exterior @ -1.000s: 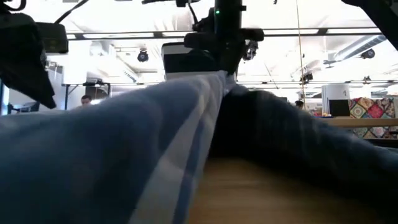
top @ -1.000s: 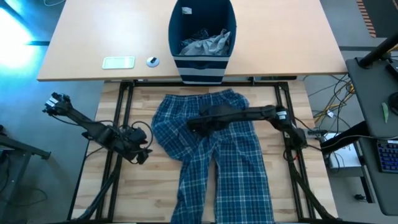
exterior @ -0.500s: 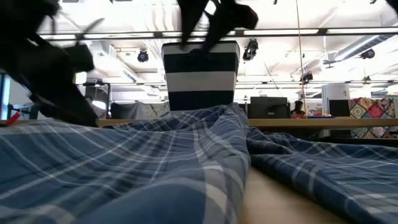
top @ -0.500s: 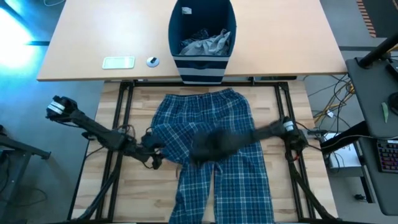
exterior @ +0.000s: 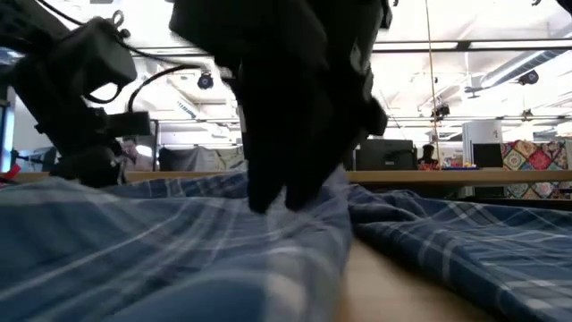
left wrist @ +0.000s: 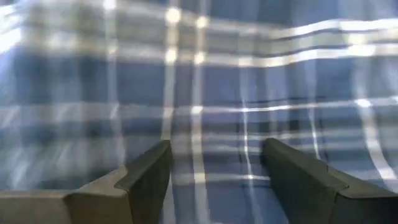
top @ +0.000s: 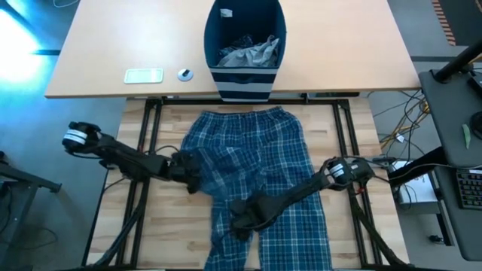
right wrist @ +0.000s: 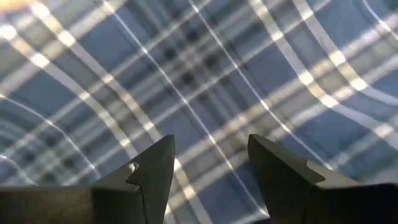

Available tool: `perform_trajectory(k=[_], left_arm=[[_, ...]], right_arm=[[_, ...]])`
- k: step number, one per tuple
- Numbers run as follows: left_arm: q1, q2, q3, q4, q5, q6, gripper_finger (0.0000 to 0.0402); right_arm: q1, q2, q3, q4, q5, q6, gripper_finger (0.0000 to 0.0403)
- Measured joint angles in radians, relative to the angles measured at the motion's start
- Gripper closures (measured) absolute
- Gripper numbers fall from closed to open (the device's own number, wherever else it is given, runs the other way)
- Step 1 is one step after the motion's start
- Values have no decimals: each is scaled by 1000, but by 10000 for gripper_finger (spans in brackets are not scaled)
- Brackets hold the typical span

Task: Fold Laundry from Bin
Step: Fold the blue patterned pants

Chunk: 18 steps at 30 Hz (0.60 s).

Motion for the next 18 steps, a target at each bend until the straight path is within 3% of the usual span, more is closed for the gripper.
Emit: perform_trajectory(k=[4,7,12,15,18], left_arm=[[47,-114,88,-309,-120,75,165],[91,-200,181,-371,-181,107,167],[72,-302,294,-331,17,0,167],[-23,-320,294,-192,175,-77,167],[-173,-286,249,-48,212,-173,167]], right_arm=[[-1,24,-28,12,-42,-59,202],[-3,24,-41,8,-52,-97,202],[-40,14,-2,-3,-16,-187,202],[-69,-24,32,-12,17,-258,202],[-100,-64,39,-50,26,-310,202]])
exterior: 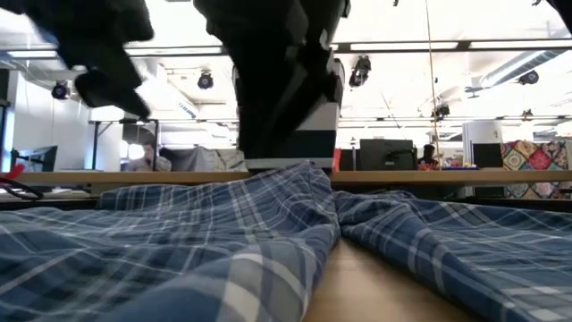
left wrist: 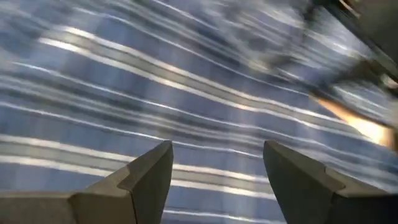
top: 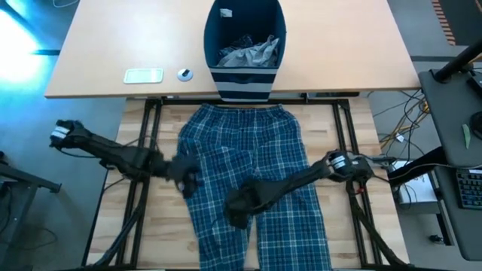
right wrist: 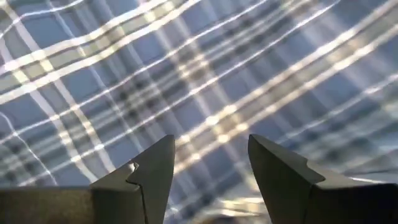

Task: Fold Laundry from Bin
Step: Fold the blue patterned pants

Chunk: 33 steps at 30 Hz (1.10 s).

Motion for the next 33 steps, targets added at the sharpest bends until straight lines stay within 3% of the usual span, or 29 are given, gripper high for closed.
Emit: perform_trajectory(k=[3,6,11,14,19,23,27,31,33], left_arm=[[-157,97,-66,113,-34,-155,167],[-262,236,-112,234,-136,-320,167],[-178,431,-114,104,-178,-516,168],[-87,425,-109,-94,-160,-525,169],[49,313,-80,-439,-142,-499,169],[76,190,-29,-434,-123,-397,169],[-45,102,51,-347,-34,-338,169],[-304,88,115,-290,-33,-403,169],[-462,111,139,-221,-101,-473,169]], right_arm=[[-25,-11,-21,-50,30,-29,202],[-39,-18,-32,-63,33,-69,202],[-28,-22,-32,-49,-26,-69,202],[-3,-34,-33,-48,-36,-61,202],[33,-52,-23,-43,-39,-69,202],[46,-50,-26,-21,-38,-58,202],[72,-50,-27,32,-34,-50,202],[112,-49,-27,109,19,-27,202],[134,-49,-28,155,47,-24,202]])
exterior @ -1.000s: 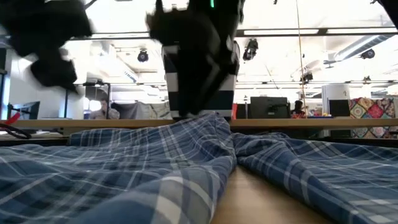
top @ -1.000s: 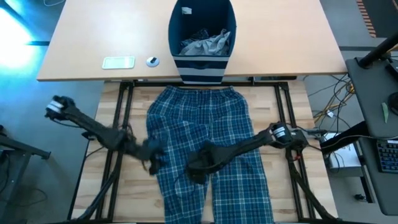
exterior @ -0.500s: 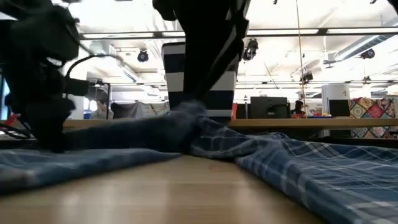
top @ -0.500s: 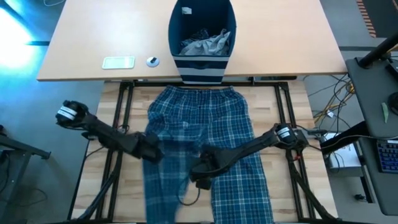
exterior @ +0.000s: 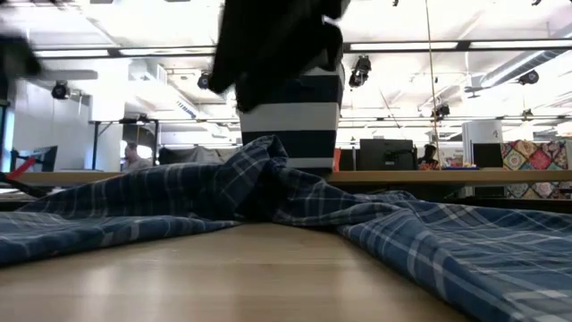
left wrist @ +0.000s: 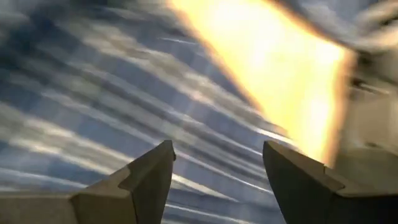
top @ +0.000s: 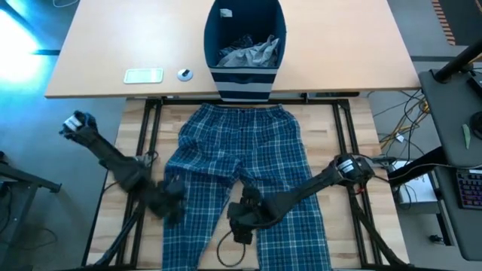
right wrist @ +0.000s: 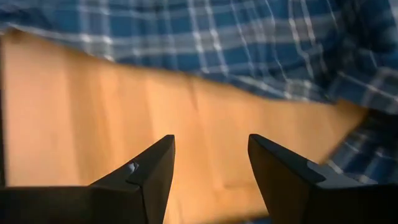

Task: Fold Laundry from Bin
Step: Fold the blue patterned pants

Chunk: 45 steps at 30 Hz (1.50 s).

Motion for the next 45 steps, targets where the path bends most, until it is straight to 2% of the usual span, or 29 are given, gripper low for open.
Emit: perform_trajectory(k=[3,4,6,11,15,19,24,27,29,31,34,35,40,43,45], left_arm=[[-224,98,31,92,-163,-87,169],[-269,143,48,102,-204,-133,169],[-316,245,91,104,-222,-233,169],[-312,491,226,100,-221,-412,163],[-280,640,337,97,-181,-498,134],[-228,737,431,54,-42,-592,99],[-183,817,488,1,-23,-628,94],[-155,834,498,-22,-15,-636,121],[-136,834,501,-44,18,-635,163],[-123,828,500,-80,50,-609,229],[-114,788,496,-155,89,-557,356],[-114,761,495,-161,92,-545,377],[-121,589,496,-166,-10,-411,392],[-131,476,495,-148,-116,-292,398],[-135,410,489,-131,-133,-235,397]], right_arm=[[30,0,-1,50,41,-9,202],[37,0,-1,59,45,-6,202],[46,0,-1,59,49,26,202],[62,1,-1,50,114,129,202],[69,1,0,24,118,194,202],[69,1,0,4,125,217,202],[72,1,1,4,125,215,202],[78,1,1,3,124,206,202],[83,1,2,4,119,202,202],[93,1,2,4,118,201,202],[119,1,1,12,118,171,202],[127,1,-2,26,118,146,202],[145,1,-62,182,126,-5,202],[135,1,-144,361,126,-64,202],[123,11,-205,498,124,-88,202]])
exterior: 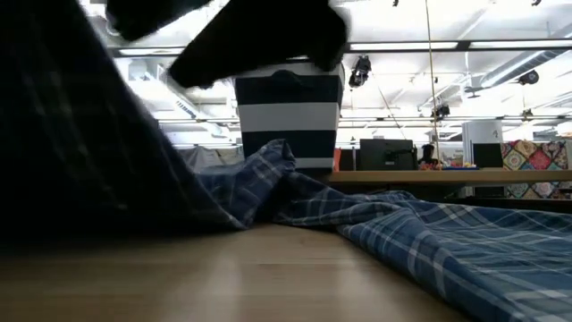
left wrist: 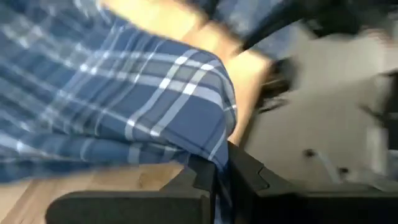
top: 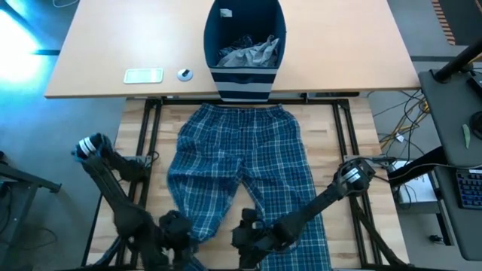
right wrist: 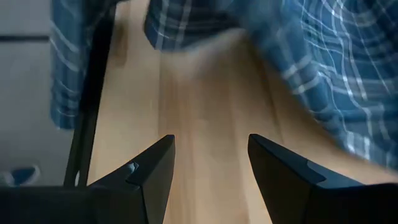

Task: Fold Laundry from Bin
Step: Fold the blue patterned pants

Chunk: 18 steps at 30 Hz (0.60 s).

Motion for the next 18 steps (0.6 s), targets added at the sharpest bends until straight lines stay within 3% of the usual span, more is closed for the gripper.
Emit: perform_trajectory(k=[5,10,13,18], left_arm=[[-3,-113,-48,43,-3,45,400],[5,-169,-140,218,-3,123,401],[13,-192,-223,378,-7,151,401],[13,-204,-339,510,-12,124,401]], right_arm=[[-35,54,-97,337,-32,-15,202],[-74,139,-87,580,-88,-27,202],[-85,184,-33,633,-112,-34,202],[-86,209,76,596,-272,-77,202]])
